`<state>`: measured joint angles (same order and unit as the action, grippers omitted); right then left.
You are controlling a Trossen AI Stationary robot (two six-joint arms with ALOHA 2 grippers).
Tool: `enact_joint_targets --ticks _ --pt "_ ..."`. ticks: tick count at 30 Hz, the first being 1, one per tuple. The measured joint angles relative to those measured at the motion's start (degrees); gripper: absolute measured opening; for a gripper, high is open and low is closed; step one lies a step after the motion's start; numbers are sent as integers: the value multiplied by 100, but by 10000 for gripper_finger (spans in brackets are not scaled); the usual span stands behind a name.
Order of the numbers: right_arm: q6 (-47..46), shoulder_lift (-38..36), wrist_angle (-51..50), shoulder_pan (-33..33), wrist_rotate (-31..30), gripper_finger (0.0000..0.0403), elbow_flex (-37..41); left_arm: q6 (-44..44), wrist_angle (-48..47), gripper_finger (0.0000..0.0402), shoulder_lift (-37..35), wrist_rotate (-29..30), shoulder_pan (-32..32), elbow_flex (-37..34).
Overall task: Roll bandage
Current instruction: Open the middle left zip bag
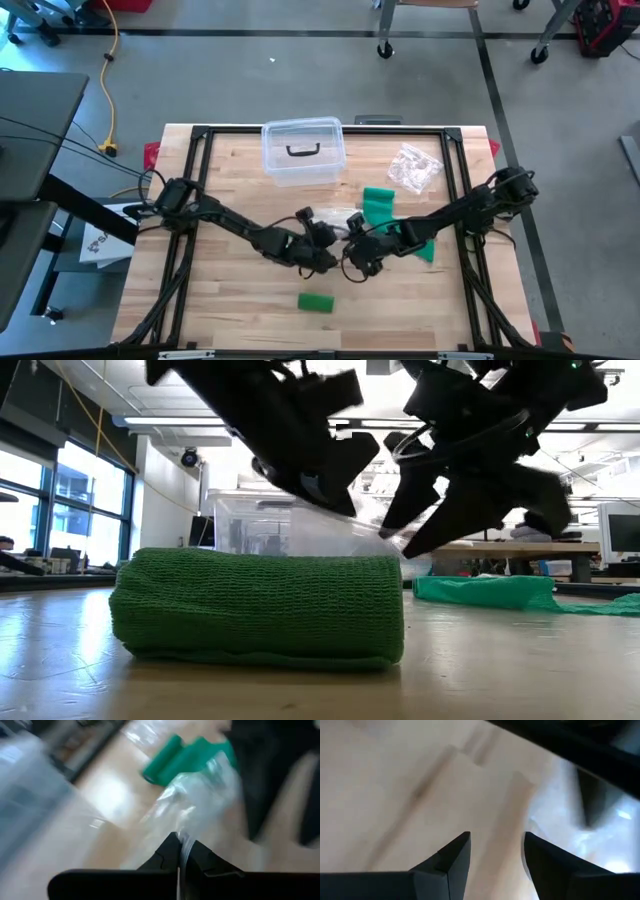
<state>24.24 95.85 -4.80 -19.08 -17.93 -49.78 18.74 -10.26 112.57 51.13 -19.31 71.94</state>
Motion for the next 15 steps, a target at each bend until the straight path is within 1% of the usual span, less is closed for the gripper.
enact_joint_targets --ticks 2,4,5,7,9,12,15 --pt "-60 17 64 35 456 172 -2 -232 -1 0 0 587 -141 0" --pt "-105 18 158 68 708 172 -4 -490 -6 0 0 1264 -302 0" --pt "-104 18 249 83 727 172 -6 -605 -4 0 0 1604 -377 0" --pt "-66 18 470 85 510 172 -7 -785 -5 0 0 2115 -514 0" --pt "85 18 743 82 108 172 -6 -929 -16 0 -1 2349 -593 0" --pt "573 18 1267 81 -365 172 -4 -910 -109 0 -4 2383 -634 0" --pt "762 16 1690 84 -450 172 -4 -399 -511 0 -4 2428 -636 2"
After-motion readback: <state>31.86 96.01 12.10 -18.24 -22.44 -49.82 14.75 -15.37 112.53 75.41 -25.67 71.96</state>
